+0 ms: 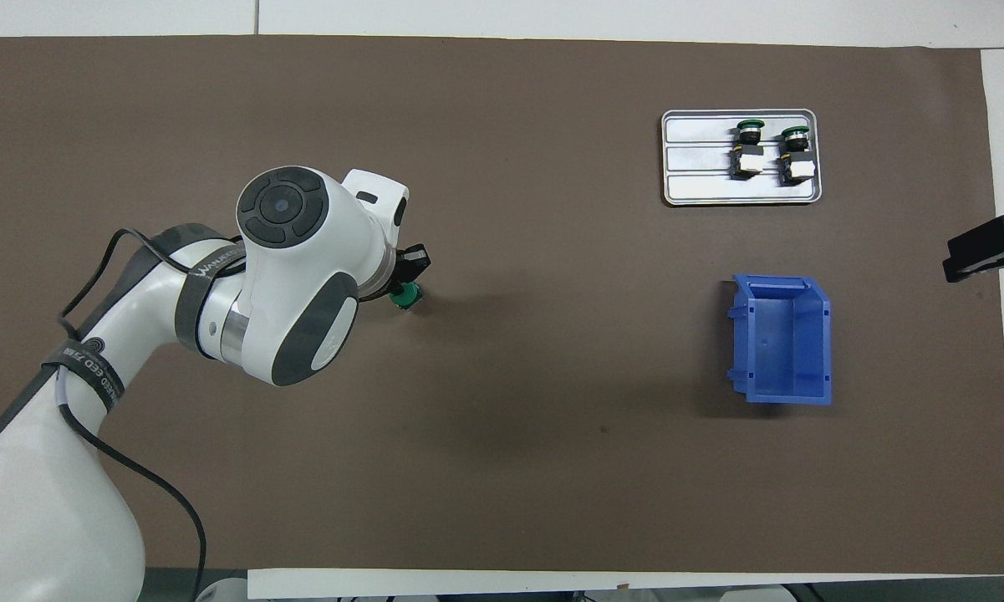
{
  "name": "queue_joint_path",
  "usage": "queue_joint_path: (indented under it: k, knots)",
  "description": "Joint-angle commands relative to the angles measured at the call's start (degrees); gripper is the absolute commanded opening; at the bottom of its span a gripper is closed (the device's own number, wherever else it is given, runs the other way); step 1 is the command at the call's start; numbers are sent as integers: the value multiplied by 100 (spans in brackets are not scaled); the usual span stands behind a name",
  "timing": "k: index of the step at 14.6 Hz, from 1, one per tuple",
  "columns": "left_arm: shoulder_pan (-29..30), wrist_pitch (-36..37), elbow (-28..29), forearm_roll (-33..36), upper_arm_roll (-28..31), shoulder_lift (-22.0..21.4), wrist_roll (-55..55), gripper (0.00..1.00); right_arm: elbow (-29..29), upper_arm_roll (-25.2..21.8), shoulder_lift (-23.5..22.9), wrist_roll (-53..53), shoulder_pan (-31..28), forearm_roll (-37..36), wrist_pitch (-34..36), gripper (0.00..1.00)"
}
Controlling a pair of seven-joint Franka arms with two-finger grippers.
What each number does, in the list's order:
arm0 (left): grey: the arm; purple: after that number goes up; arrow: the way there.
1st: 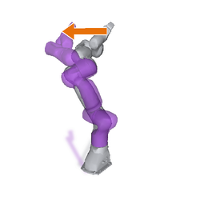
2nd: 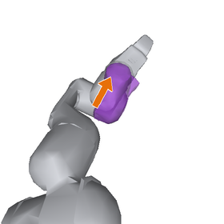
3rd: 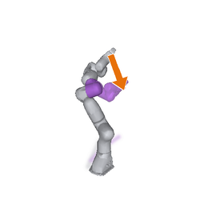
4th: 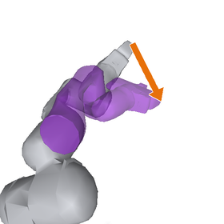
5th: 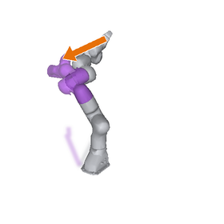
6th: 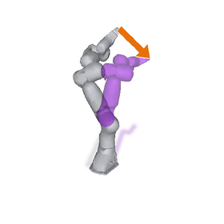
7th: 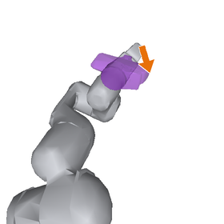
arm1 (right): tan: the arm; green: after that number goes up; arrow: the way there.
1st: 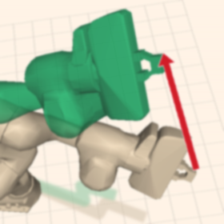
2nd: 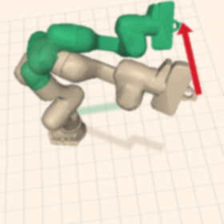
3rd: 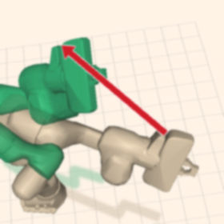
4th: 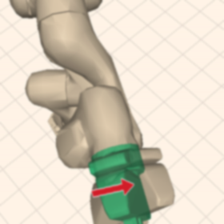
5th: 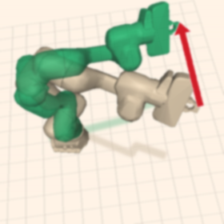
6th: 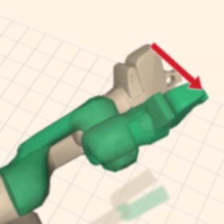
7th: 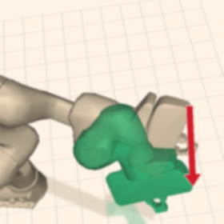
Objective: Place and press button with both arms
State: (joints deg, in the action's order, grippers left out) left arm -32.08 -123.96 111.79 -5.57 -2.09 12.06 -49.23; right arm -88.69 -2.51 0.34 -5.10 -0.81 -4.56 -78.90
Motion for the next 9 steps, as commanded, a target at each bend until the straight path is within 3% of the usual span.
queue_joint_path:
  k: [1,9]
  knots:
    - [-44,-164,273,-40,25,-195,28,0,-157,-4,133,0,19,-53,-46,99]
    - [-149,-498,607,-181,25,-257,37,0,-157,-4,133,0,19,-53,-46,99]
